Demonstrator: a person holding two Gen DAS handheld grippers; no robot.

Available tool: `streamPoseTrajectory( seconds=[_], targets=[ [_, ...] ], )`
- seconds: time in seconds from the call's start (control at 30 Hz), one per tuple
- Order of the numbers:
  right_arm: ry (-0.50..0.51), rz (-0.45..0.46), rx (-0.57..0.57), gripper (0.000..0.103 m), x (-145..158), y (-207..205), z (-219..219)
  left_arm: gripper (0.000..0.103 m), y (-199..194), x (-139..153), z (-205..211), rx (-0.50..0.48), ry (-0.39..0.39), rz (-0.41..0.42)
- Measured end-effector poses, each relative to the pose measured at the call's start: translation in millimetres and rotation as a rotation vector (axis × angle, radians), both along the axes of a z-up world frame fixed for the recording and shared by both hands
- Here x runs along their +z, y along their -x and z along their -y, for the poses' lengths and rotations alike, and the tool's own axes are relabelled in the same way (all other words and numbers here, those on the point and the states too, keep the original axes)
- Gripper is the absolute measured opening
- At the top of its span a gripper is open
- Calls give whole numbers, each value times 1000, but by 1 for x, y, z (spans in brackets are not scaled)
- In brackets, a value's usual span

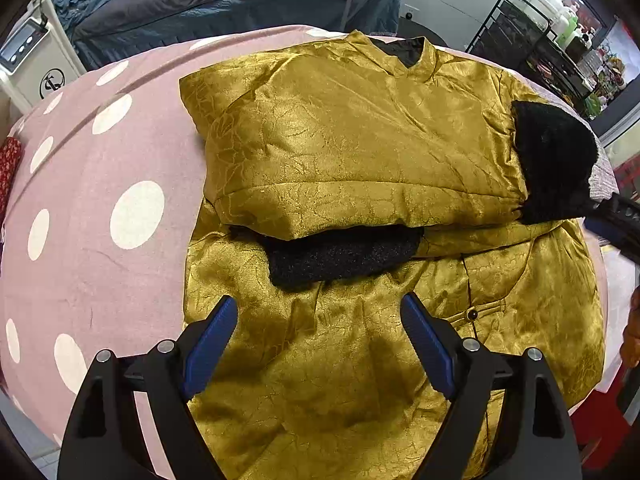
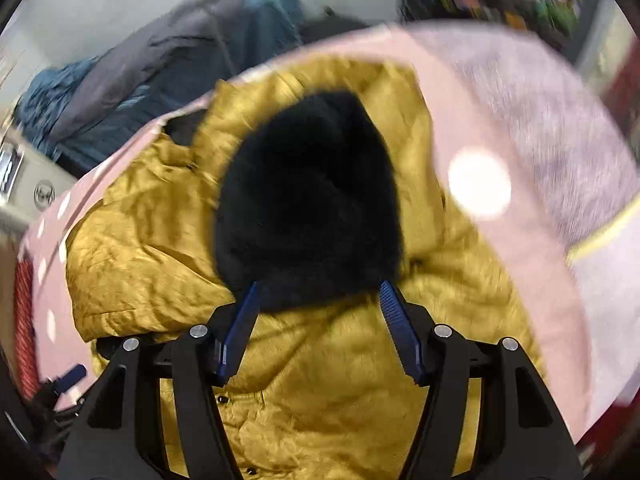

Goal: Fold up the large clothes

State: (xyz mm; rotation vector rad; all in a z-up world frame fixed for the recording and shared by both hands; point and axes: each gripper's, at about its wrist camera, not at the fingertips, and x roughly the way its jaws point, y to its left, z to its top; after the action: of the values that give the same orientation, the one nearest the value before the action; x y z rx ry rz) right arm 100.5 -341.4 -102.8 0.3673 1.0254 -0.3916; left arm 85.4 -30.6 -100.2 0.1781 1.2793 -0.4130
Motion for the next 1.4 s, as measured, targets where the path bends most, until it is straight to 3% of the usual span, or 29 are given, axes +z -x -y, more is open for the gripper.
streamPoseTrajectory(
  seconds=[0.07, 0.17, 0.3, 0.47, 0.7, 0.87, 1.13, 1.4],
  targets=[
    [65, 47, 88, 70, 17, -17, -13, 81, 0, 0, 1, 1, 0, 0],
    [134, 75, 235, 71, 31, -52, -30, 81, 1, 0, 3, -8, -6, 1],
    [163, 33, 310, 71, 22, -95, -39, 81, 2, 3, 4, -14, -9, 11],
    [95, -109, 220, 71, -12, -104, -14, 81, 4, 5, -4, 18, -3, 15],
    [41, -182, 91, 71, -50, -50, 30, 81, 6, -5, -31, 82, -18, -16],
    [-24, -119, 40, 71, -52, -27, 43, 81, 4, -14, -38, 82, -44, -41],
    [-33, -181, 70, 74, -72, -50, 45, 81, -8, -6, -21, 53, -31, -14],
    [20, -118, 108, 74, -42, -49, 32, 83, -8, 0, -14, 60, -23, -4]
  ],
)
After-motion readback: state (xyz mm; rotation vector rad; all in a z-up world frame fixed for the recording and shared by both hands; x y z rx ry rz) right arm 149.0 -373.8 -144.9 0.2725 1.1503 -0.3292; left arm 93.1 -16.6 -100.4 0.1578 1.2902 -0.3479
